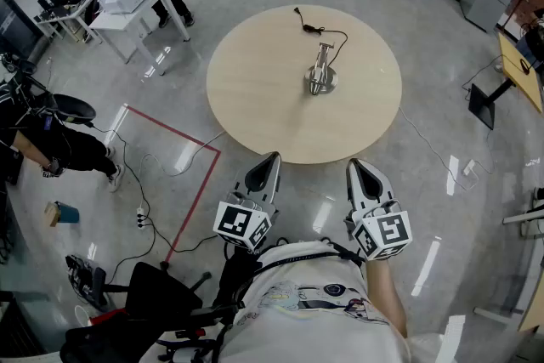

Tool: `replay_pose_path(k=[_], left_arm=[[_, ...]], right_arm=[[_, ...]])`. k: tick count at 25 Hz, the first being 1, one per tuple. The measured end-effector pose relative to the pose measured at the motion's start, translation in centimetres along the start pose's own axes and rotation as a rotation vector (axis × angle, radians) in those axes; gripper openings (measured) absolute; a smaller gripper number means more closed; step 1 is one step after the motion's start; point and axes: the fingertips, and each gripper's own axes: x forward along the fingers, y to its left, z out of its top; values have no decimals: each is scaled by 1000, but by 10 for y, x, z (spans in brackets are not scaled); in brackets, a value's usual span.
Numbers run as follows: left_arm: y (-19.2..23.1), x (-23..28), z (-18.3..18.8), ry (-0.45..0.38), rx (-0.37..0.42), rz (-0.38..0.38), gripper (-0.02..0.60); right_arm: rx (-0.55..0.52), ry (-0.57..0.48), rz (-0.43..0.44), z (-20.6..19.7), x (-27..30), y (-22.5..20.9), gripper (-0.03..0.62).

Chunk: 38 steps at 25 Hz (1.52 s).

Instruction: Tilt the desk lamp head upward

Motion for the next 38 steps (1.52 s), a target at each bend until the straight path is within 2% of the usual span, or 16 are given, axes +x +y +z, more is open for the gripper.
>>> replay_pose_path(k=[13, 21, 31, 38], left_arm=[[13, -2, -3, 3, -13, -7, -9], [21, -16, -14, 48, -22, -29, -9], [48, -40, -51, 124, -93, -59, -9], [60, -6, -65, 136, -116, -79, -9]], right_arm=[[-8, 4, -7, -4, 10, 8, 3], [13, -5, -17, -10, 9, 20, 3], [39, 77, -43, -47, 22, 52, 3], [37, 77, -87, -48, 44, 25, 3]])
